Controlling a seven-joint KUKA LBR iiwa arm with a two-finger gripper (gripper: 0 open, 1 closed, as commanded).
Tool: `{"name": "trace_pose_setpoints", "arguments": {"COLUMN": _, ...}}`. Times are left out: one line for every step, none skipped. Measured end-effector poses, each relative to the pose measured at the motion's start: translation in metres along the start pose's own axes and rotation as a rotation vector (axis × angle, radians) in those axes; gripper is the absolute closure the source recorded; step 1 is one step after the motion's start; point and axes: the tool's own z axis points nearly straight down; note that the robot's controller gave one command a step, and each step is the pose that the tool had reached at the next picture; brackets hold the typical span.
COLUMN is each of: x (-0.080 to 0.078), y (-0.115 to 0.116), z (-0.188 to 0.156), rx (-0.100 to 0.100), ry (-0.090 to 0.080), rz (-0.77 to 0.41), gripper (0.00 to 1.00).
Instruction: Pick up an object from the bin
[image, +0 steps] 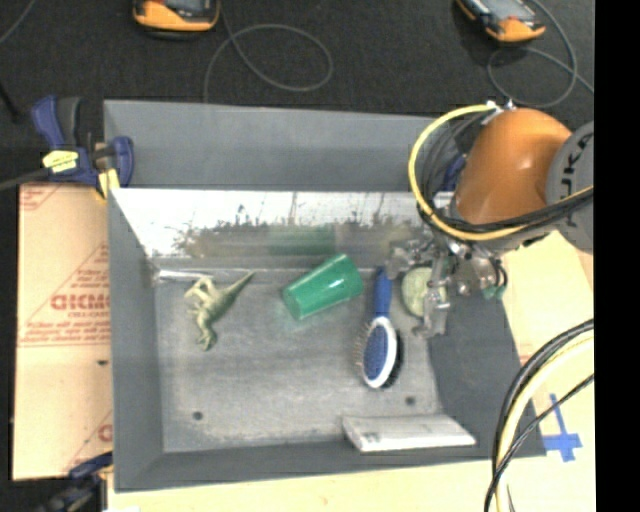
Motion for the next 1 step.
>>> {"name": "trace_pose_setpoints", "arguments": {"x": 0.0386, "y": 0.0397, "z": 0.0484, "rx": -0.003, "ry": 0.004, "rz": -0.210, "gripper": 0.00}}
